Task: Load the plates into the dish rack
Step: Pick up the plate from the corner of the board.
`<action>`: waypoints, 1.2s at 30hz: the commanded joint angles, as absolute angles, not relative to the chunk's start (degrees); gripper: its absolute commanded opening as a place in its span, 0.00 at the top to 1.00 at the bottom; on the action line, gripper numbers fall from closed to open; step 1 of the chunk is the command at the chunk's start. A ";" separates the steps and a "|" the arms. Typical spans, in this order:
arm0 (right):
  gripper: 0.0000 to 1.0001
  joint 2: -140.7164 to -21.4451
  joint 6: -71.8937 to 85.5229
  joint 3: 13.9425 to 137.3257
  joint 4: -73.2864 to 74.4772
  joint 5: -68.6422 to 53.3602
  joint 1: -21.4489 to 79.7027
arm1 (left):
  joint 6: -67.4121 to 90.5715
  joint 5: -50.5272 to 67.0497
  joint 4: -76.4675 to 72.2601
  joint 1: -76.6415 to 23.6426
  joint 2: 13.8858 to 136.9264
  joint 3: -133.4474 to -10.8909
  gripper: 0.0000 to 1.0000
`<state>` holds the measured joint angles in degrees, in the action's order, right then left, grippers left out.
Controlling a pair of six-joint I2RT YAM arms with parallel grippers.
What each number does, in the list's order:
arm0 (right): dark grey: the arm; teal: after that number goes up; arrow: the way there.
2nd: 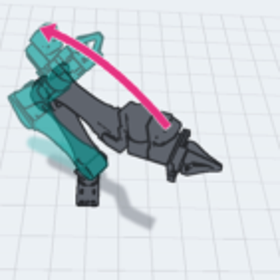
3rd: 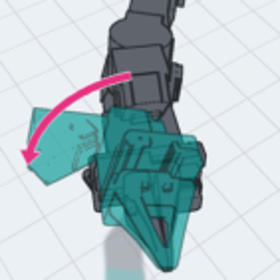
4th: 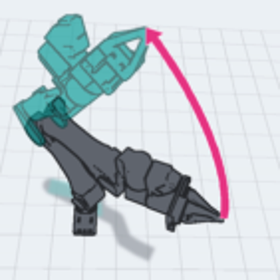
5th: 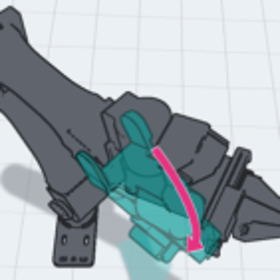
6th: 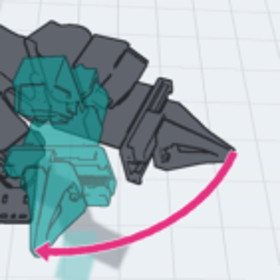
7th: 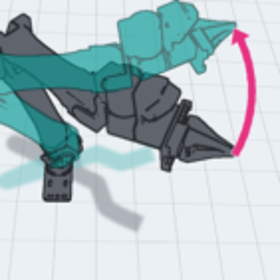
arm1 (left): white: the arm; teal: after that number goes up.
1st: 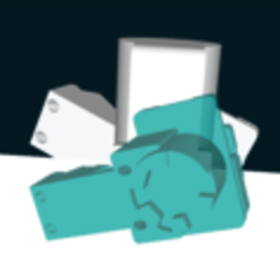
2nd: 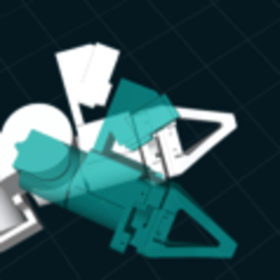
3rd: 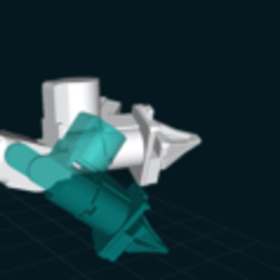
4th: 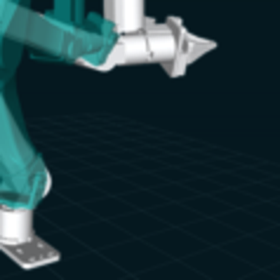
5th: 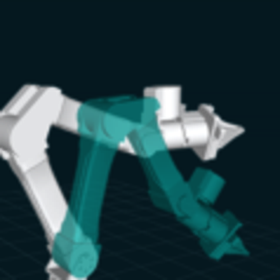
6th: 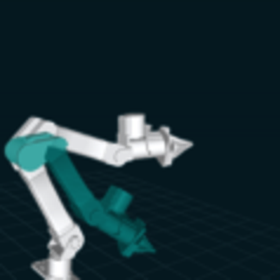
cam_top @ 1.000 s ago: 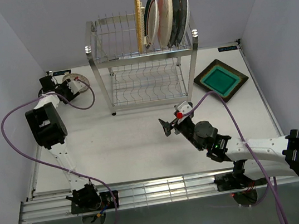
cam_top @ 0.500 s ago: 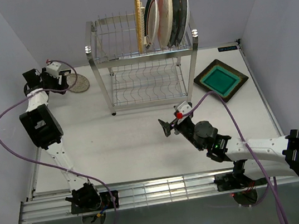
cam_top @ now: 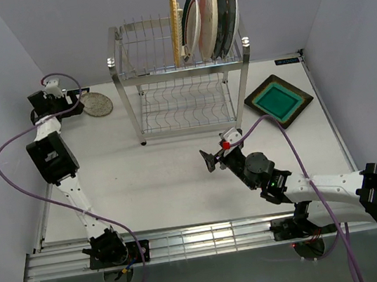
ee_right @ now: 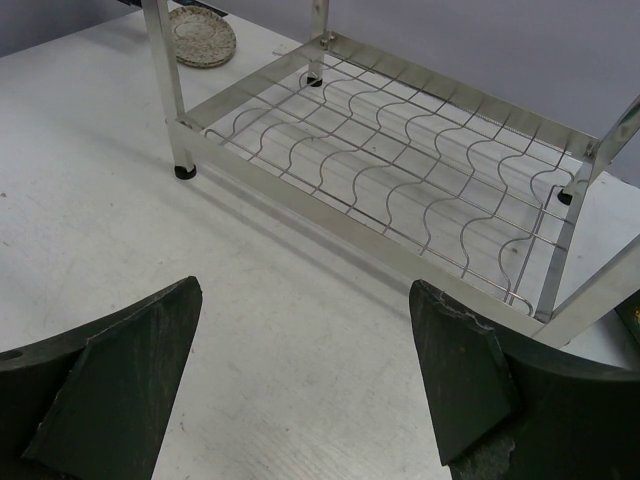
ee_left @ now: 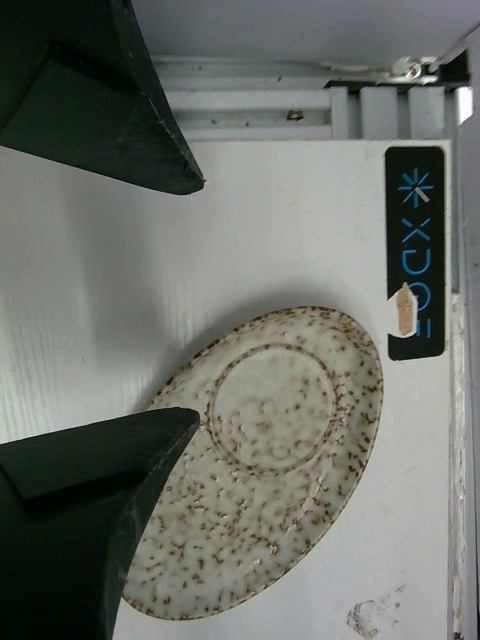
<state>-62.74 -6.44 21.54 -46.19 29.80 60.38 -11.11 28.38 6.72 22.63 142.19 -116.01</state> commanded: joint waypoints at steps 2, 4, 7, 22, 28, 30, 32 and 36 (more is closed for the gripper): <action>0.10 -63.02 -6.33 23.03 -47.64 29.88 60.03 | -5.19 30.23 8.00 22.32 141.94 -119.26 0.02; 0.10 -62.93 -6.33 23.03 -47.64 29.88 60.03 | -3.53 29.88 8.17 22.41 142.99 -120.40 0.03; 0.10 -62.84 -6.33 22.94 -47.64 29.88 59.94 | -1.42 28.48 7.82 22.32 144.14 -121.37 0.04; 0.10 -62.84 -6.33 22.94 -47.64 30.14 59.94 | 5.44 26.63 6.07 21.71 146.78 -121.56 0.26; 0.10 -62.84 -6.24 22.94 -47.64 30.06 59.77 | 6.16 27.60 5.71 21.45 147.30 -121.29 0.28; 0.10 -62.75 -6.24 22.94 -47.64 29.97 59.77 | 5.63 27.34 5.71 21.27 147.22 -121.03 0.32; 0.10 -62.67 -6.24 22.85 -47.64 29.97 59.77 | 5.19 27.42 5.80 21.01 147.22 -120.68 0.35; 0.10 -62.49 -6.24 22.76 -47.64 29.97 59.77 | 5.89 27.42 5.63 20.66 147.30 -120.24 0.47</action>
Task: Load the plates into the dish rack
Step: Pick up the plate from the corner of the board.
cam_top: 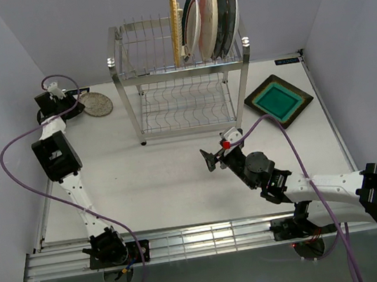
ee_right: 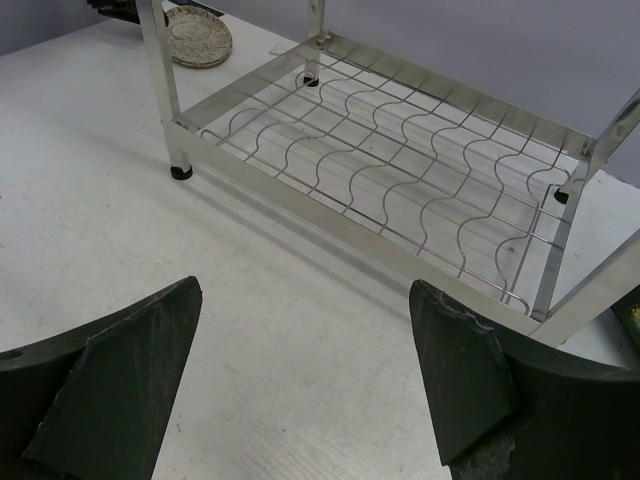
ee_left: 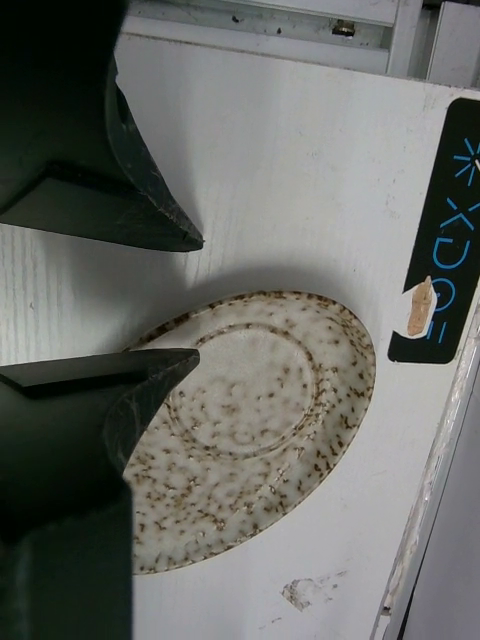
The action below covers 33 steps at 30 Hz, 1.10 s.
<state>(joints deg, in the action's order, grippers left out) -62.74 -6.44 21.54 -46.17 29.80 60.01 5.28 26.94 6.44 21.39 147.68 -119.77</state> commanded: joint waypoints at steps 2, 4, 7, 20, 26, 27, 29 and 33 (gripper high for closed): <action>0.10 -62.32 -6.24 22.76 -47.64 30.15 59.77 | 6.24 27.25 5.63 20.48 147.31 -119.97 0.52; 0.10 -62.31 -6.24 22.76 -47.64 30.15 59.77 | 6.85 27.25 5.45 20.39 147.39 -119.53 0.56; 0.10 -62.05 -6.24 22.68 -47.64 30.06 59.77 | 7.03 27.07 5.54 20.13 147.39 -119.09 0.60; 0.10 -61.26 -6.15 22.41 -47.64 29.97 59.77 | 6.94 24.17 5.80 19.78 145.81 -116.81 0.97; 0.10 -61.17 -5.89 22.41 -47.64 29.53 59.77 | 6.77 27.86 3.61 20.04 141.16 -110.14 1.00; 0.10 -61.17 -5.89 22.41 -47.64 29.44 59.77 | 6.77 29.51 2.99 20.13 140.37 -107.52 1.00; 0.10 -61.00 -5.80 22.41 -47.46 29.36 59.77 | 6.77 31.28 2.46 20.82 137.57 -104.60 1.00; 0.10 -60.91 -5.63 22.50 -47.37 29.09 59.68 | 6.94 36.11 -0.60 23.28 132.72 -94.87 1.00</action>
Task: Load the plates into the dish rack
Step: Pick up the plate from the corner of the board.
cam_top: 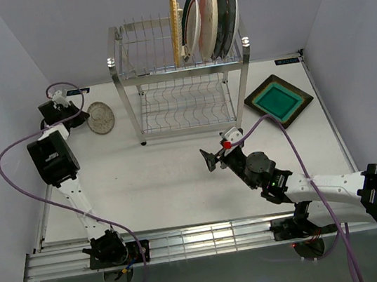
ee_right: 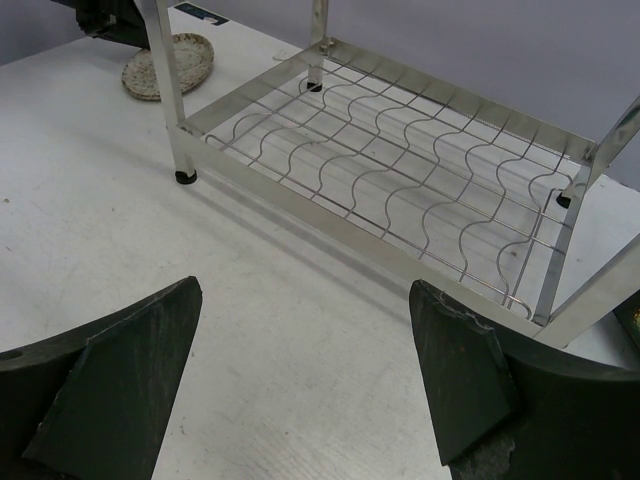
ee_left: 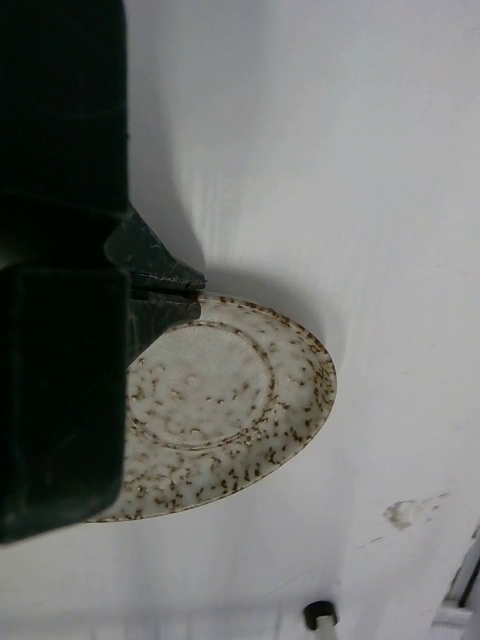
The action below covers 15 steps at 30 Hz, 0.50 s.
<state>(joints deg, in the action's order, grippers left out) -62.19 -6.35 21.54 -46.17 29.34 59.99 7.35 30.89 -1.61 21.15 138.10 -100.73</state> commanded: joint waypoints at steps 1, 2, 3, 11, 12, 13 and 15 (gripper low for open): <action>0.10 -61.08 -5.63 22.50 -47.29 29.09 59.68 | 7.29 37.25 -1.83 24.68 131.84 -93.27 1.00; 0.10 -61.08 -5.63 22.50 -47.29 29.09 59.68 | 7.38 40.05 -2.54 25.31 131.05 -91.86 1.00; 0.10 -61.17 -5.63 22.50 -47.20 29.00 59.68 | 7.30 41.30 -2.81 26.01 129.74 -90.71 1.00; 0.10 -61.79 -5.19 23.03 -46.93 28.04 59.68 | -1.91 55.27 2.29 30.67 122.79 -76.68 1.00; 0.10 -61.79 -5.19 23.03 -46.85 27.95 59.68 | -2.89 56.76 2.37 30.85 121.48 -74.81 1.00; 0.10 -61.70 -5.19 23.03 -46.85 27.69 59.68 | -3.86 57.56 2.37 31.37 118.59 -72.97 1.00; 0.10 -61.61 -5.01 23.29 -46.50 27.51 59.68 | -5.88 59.23 2.03 31.81 115.50 -67.69 1.00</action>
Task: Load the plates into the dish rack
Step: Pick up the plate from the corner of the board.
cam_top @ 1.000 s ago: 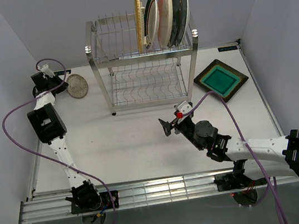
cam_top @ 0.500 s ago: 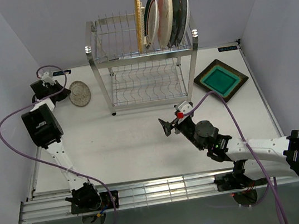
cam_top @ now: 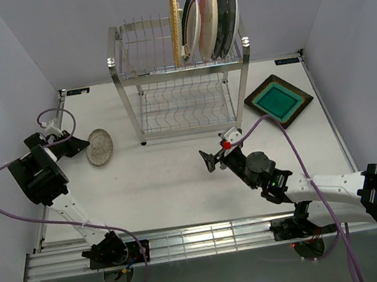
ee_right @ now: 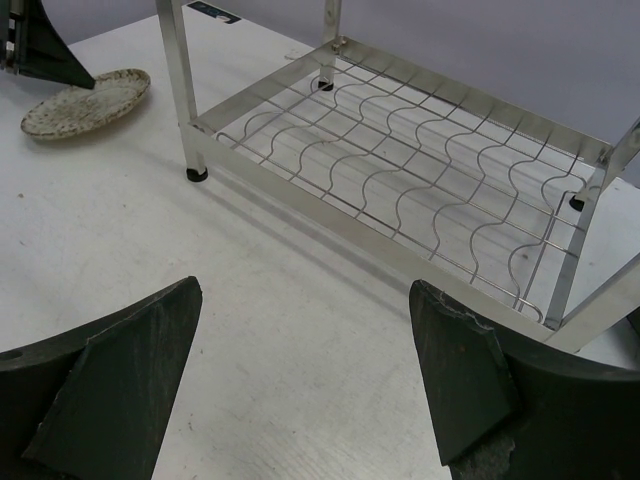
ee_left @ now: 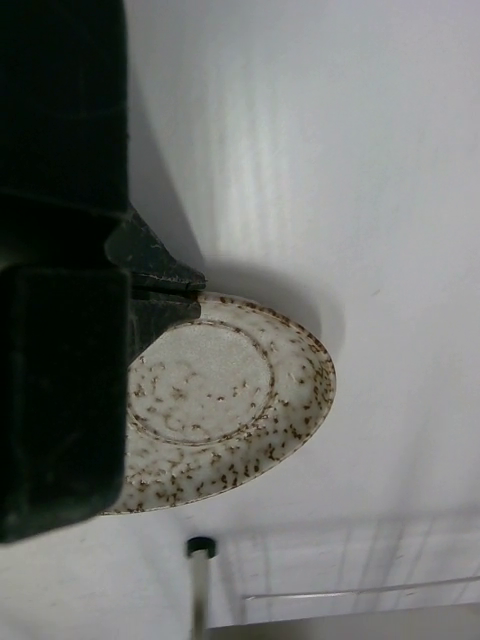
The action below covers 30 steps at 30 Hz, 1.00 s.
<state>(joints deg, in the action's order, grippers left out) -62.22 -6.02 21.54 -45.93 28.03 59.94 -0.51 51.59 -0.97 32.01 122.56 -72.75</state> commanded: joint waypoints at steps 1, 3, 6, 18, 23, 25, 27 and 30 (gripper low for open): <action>0.10 -61.26 -4.92 23.29 -46.32 27.07 59.68 | -6.24 60.63 2.02 32.08 113.84 -66.20 1.00; 0.10 -60.91 -4.66 23.20 -46.06 26.72 59.77 | -6.59 62.39 2.11 32.25 109.18 -62.34 1.00; 0.10 -60.47 -4.22 23.47 -45.53 25.32 59.68 | -4.85 66.35 2.37 32.25 103.55 -58.29 1.00; 0.10 -63.63 -1.58 27.16 -40.78 18.28 59.68 | -0.53 72.07 -2.46 32.17 78.77 -45.18 1.00; 0.10 -62.49 -0.97 27.16 -40.43 16.35 59.68 | 2.28 73.82 -3.68 32.25 70.67 -41.67 1.00; 0.10 -62.40 -0.62 27.33 -39.99 13.12 59.77 | 5.00 75.31 -5.61 32.08 68.92 -40.17 1.00; 0.10 -62.49 0.34 27.86 -39.82 10.82 59.68 | 6.59 75.85 -7.73 31.82 66.63 -37.89 1.00; 0.10 -63.63 3.59 29.70 -38.59 5.64 59.68 | 5.98 75.76 -7.82 30.24 64.43 -36.31 1.00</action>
<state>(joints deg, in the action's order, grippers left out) -63.46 0.14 25.50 -38.15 11.75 59.94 3.95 71.81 -5.32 31.53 67.20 -37.30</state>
